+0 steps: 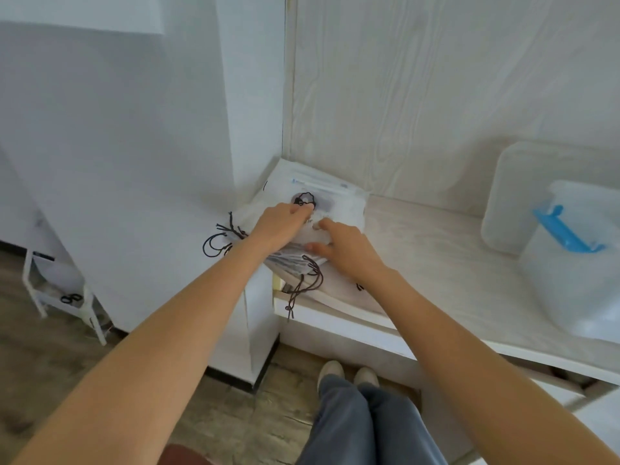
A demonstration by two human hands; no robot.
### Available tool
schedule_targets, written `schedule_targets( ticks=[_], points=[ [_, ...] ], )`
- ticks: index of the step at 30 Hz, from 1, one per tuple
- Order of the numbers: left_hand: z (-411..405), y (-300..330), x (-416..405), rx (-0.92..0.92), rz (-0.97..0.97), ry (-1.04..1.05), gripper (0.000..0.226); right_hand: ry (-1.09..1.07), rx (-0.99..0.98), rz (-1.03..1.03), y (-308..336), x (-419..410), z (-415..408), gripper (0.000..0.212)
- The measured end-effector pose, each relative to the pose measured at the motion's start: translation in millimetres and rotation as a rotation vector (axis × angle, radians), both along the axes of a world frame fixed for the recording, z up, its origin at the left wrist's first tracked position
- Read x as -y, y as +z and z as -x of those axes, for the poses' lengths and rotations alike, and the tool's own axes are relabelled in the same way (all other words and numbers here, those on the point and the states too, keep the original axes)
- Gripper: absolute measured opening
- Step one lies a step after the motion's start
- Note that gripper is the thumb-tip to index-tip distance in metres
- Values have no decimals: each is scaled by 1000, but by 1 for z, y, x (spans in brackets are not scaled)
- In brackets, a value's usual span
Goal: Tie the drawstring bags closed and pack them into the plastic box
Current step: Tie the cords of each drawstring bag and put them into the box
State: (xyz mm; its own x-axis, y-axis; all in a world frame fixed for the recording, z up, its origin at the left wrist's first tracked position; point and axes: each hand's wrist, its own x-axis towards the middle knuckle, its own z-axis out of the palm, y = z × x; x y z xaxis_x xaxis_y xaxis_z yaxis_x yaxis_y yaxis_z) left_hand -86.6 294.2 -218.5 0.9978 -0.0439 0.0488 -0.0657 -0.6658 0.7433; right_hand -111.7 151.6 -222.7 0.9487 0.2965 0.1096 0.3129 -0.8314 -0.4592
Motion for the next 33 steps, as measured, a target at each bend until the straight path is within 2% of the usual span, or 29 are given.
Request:
schedule_targets(
  ticks=[3,5,7,9,14,17,19,22,26,29,31,33],
  points=[
    [3,-14,0,124,72,-31,38,-98,90,-14,-5,2,-6,27],
    [10,-24,1,271,123,-18,28,-157,113,-109,-8,5,-11,23],
    [15,-34,0,448,51,5,24,-166,98,-192,-10,8,-16,24],
    [17,-40,-1,553,-93,4,32,-139,79,-266,-9,9,-19,28],
    [17,-29,-3,536,-92,-68,42,-155,41,-457,-1,18,-22,23],
    [21,-19,-3,550,-95,-100,27,-158,0,-632,2,25,-21,9],
    [21,-14,-2,562,-127,-52,21,-96,-54,-738,2,30,-15,28],
    [20,-5,4,526,-160,5,22,-41,-28,-687,1,34,-9,46],
    [19,3,13,470,-221,-2,22,-67,156,-667,-1,33,-5,29],
    [19,9,12,413,-42,-8,22,-88,216,-610,4,34,-2,11],
    [22,12,8,424,54,-3,23,-150,209,-607,4,36,-4,21],
    [27,12,1,499,70,71,17,-234,201,-692,4,38,-4,23]
  ],
)
